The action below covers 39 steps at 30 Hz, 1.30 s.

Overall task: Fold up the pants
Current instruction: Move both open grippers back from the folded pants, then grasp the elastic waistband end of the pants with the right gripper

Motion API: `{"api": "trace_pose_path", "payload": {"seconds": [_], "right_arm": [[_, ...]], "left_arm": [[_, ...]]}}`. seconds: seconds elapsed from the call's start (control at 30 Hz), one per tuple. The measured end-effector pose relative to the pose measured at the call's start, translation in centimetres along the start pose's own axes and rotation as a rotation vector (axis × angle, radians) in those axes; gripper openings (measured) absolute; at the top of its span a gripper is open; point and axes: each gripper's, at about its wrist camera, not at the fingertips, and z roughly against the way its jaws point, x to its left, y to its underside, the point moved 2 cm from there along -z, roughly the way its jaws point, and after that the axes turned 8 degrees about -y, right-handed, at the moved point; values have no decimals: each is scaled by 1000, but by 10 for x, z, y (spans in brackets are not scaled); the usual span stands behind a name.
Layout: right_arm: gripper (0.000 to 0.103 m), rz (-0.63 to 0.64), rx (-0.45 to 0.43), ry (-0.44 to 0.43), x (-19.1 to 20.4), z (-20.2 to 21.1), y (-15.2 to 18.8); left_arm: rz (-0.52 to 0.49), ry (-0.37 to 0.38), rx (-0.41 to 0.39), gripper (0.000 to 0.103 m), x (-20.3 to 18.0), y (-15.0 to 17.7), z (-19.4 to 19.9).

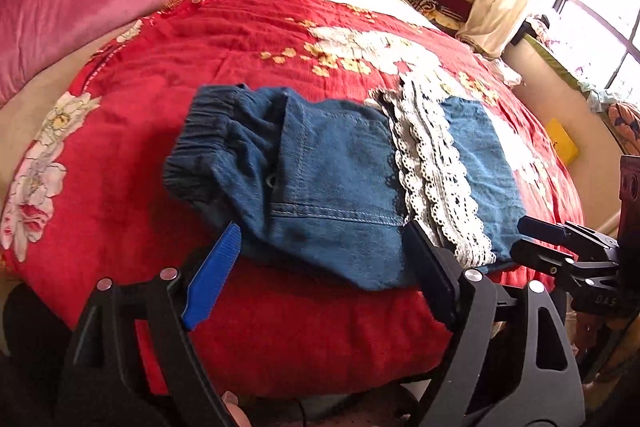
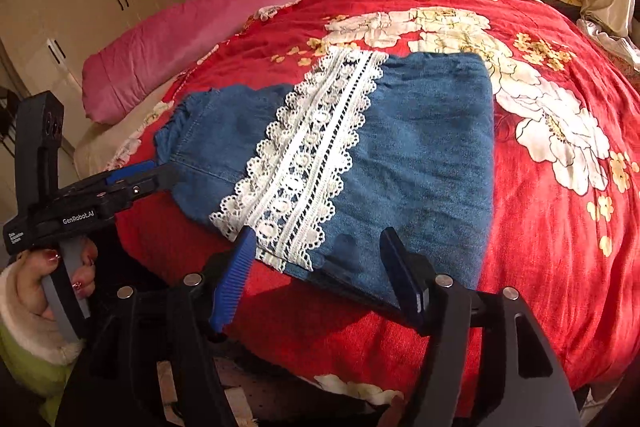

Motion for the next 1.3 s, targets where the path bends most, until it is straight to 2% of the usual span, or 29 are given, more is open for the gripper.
{"api": "trace_pose_path", "payload": {"seconds": [0.1,0.13,0.27,0.4,0.73,1.13,1.3], "right_arm": [[72,-4,-19,-9,6,5,-10],[78,-5,-25,-3,7,6,-13],[87,1,-41,4,14,5,-27],[89,30,-40,16,23,-2,-39],[94,115,-29,4,47,-28,-77],[94,214,76,-46,79,-99,-118],[94,219,169,-138,94,-140,-134]], "left_arm": [[22,-22,-23,81,11,-4,10],[28,-29,-27,82,14,-4,13],[49,-48,-36,89,27,-7,16],[59,-63,-36,93,36,-8,16],[100,-59,-29,93,56,-7,8],[172,0,18,93,77,0,-19],[202,48,36,93,79,2,-29]]}}
